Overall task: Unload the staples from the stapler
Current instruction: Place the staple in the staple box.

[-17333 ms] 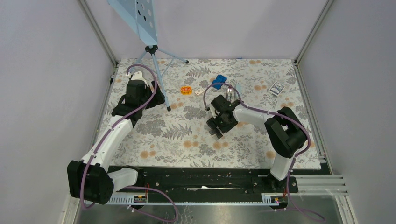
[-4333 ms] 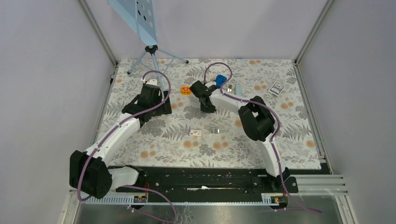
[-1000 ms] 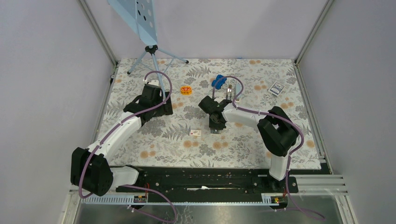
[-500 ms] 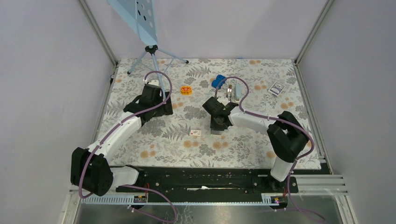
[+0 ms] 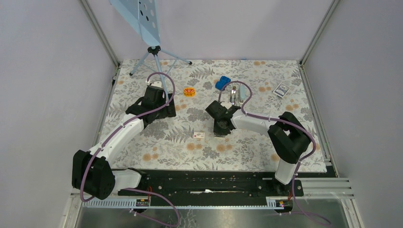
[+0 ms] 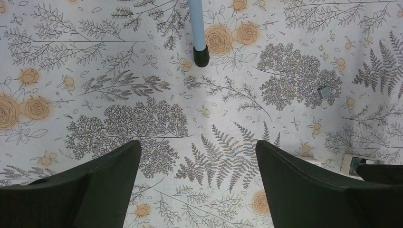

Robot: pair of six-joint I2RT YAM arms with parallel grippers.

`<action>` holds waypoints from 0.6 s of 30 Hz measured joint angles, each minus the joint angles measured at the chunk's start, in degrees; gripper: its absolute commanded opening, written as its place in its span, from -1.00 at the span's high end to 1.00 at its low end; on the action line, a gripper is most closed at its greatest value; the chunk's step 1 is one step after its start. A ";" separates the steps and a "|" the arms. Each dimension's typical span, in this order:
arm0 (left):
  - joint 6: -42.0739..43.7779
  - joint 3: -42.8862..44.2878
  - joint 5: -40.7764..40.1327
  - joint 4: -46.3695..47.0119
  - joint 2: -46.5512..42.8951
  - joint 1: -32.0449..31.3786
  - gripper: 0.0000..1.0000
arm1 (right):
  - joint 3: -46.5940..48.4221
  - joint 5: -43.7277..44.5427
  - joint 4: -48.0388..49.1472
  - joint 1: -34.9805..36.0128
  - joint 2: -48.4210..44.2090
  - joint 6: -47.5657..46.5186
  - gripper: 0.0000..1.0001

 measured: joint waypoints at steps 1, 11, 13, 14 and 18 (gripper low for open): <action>0.00 0.00 0.00 0.00 0.00 0.00 -0.90 | -0.13 0.02 0.00 0.02 0.26 0.02 0.66; 0.00 0.00 0.09 0.02 0.52 0.00 -0.90 | -0.22 0.35 0.33 0.11 0.46 0.61 0.66; 0.00 0.00 0.22 0.00 0.63 0.00 -0.90 | -0.15 0.68 0.00 0.13 0.46 0.66 0.66; 0.00 0.00 0.26 0.00 0.63 0.00 -0.91 | -0.09 0.79 -0.24 0.13 0.46 0.68 0.66; 0.00 0.00 0.35 0.00 0.63 0.00 -0.90 | 0.37 1.29 -1.07 0.17 0.74 0.66 0.66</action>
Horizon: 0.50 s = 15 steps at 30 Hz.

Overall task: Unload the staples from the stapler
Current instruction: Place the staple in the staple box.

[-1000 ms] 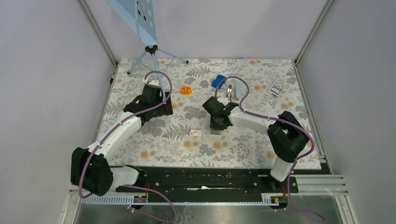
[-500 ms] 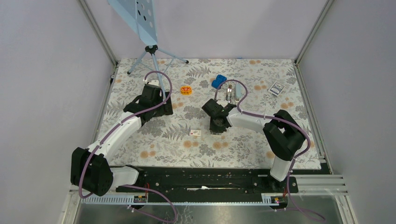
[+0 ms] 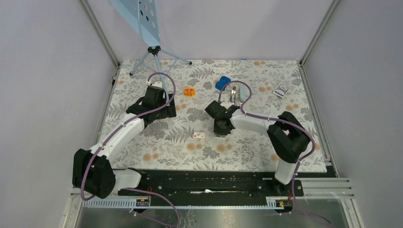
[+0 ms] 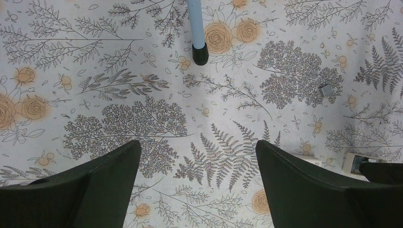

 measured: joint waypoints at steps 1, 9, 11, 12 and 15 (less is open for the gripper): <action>0.00 0.00 0.04 0.02 0.00 0.00 -0.91 | 0.13 0.09 -0.11 0.02 0.11 -0.02 0.66; 0.00 0.00 0.07 0.00 0.02 0.00 -0.91 | 0.55 0.09 -0.31 0.02 0.46 -0.46 0.65; 0.00 0.00 0.09 0.00 0.09 0.00 -0.91 | 0.55 -0.13 -0.15 0.02 0.48 -0.83 0.64; 0.00 0.00 0.09 0.00 0.17 0.00 -0.91 | 0.55 -0.31 0.00 0.02 0.52 -0.90 0.63; 0.00 0.00 0.09 -0.02 0.57 0.00 -0.91 | 0.61 -0.96 0.46 0.02 0.68 -1.03 0.61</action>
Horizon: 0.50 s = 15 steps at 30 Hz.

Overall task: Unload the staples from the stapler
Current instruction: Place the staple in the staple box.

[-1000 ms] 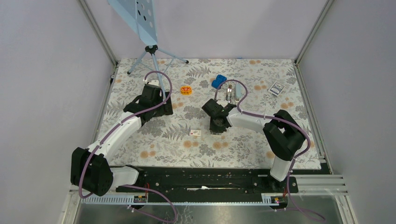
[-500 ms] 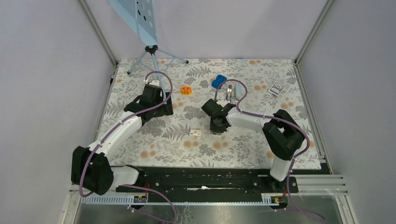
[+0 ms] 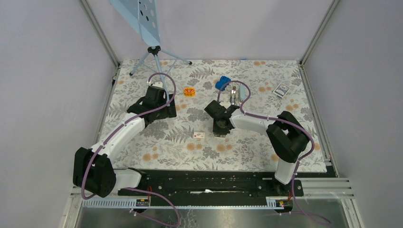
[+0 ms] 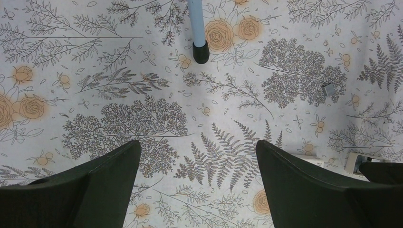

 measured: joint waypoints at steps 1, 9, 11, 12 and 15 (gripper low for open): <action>0.00 0.00 0.00 0.02 0.09 0.00 -0.91 | 0.02 -0.02 0.00 0.00 0.02 -0.04 0.61; 0.00 0.00 0.00 0.02 0.15 0.00 -0.91 | 0.22 0.48 -0.44 0.00 0.04 -0.04 0.58; 0.00 0.00 0.00 0.02 0.15 0.00 -0.91 | 0.28 0.90 -0.76 0.00 0.04 -0.04 0.58; 0.00 0.00 0.00 0.02 0.15 0.00 -0.91 | 0.33 1.11 -0.96 0.00 0.04 -0.07 0.58; 0.00 0.00 0.00 0.02 0.15 0.00 -0.91 | 0.50 1.81 -1.79 0.00 0.04 -0.04 0.59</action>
